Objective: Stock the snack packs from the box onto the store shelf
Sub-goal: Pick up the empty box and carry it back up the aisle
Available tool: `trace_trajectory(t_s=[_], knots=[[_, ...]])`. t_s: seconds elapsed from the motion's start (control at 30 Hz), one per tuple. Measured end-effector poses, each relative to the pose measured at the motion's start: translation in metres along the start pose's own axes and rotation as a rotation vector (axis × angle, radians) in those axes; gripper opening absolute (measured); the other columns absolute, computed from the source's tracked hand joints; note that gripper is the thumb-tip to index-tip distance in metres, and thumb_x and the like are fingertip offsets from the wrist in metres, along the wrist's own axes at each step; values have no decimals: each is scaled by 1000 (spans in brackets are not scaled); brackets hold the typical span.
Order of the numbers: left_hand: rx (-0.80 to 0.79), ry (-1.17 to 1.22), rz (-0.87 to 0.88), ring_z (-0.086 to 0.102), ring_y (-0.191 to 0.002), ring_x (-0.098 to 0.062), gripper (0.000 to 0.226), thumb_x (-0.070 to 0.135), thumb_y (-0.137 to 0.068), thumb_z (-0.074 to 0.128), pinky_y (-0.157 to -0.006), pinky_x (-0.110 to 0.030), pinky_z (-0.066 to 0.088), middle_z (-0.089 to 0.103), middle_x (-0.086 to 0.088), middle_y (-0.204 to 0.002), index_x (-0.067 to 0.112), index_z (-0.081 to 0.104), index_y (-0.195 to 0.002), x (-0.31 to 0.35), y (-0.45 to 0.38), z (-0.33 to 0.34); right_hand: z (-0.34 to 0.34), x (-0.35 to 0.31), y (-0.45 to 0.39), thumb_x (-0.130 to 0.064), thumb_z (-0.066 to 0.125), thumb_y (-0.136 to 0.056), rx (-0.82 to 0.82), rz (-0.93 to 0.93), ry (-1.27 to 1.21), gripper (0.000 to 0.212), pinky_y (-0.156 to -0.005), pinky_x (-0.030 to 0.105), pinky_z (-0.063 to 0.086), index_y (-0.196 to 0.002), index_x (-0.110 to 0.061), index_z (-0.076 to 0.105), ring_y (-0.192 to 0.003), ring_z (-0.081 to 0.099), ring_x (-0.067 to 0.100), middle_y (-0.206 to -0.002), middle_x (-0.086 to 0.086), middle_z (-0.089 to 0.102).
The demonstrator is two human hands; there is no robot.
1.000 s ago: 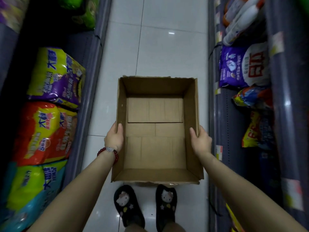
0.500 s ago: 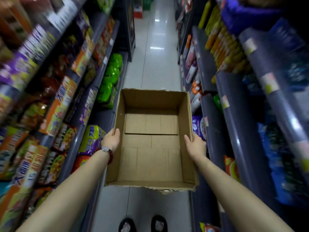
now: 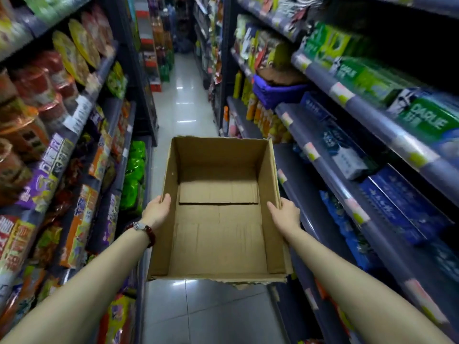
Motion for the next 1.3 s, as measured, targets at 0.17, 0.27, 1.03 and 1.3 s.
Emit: trace_trajectory(t_s=[0.17, 0.27, 1.03, 1.3], knots=[[-134, -87, 170, 32, -140, -32, 55, 37, -101, 33, -116, -41, 25, 33, -15, -152, 2, 33, -144, 38, -5, -3, -24, -8, 46, -23, 59, -92, 171, 97, 9, 25, -86, 33, 50, -109, -6, 67, -99, 64, 27, -103, 11, 69], [-242, -142, 279, 40, -133, -35, 52, 37, -100, 35, -112, -43, 31, 42, -18, -146, 2, 42, -139, 66, -1, 3, -44, -5, 74, -21, 61, -89, 299, 180, 3, 25, -87, 36, 53, -107, -6, 69, -100, 64, 30, -105, 14, 70], [-777, -456, 770, 52, -112, -24, 50, 44, -100, 34, -96, -35, 39, 57, -10, -131, 18, 42, -142, 78, 224, 112, -137, 113, 400, -20, 60, -90, 778, 596, -30, 18, -58, 24, 46, -94, -5, 68, -70, 60, 17, -86, 12, 70], [-911, -486, 822, 57, -79, -13, 49, 46, -99, 34, -78, -32, 49, 60, 6, -89, 22, 44, -140, 52, 298, 144, -150, 139, 489, -17, 61, -91, 887, 662, -66, 10, -54, 14, 37, -94, -10, 67, -70, 59, 10, -82, 6, 68]])
Point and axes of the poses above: each hand's wrist, its own y-axis away from the middle knuckle, its own z-axis out of the palm, x = y × z, the point moved 4 cm from there along -y, towards the middle knuckle
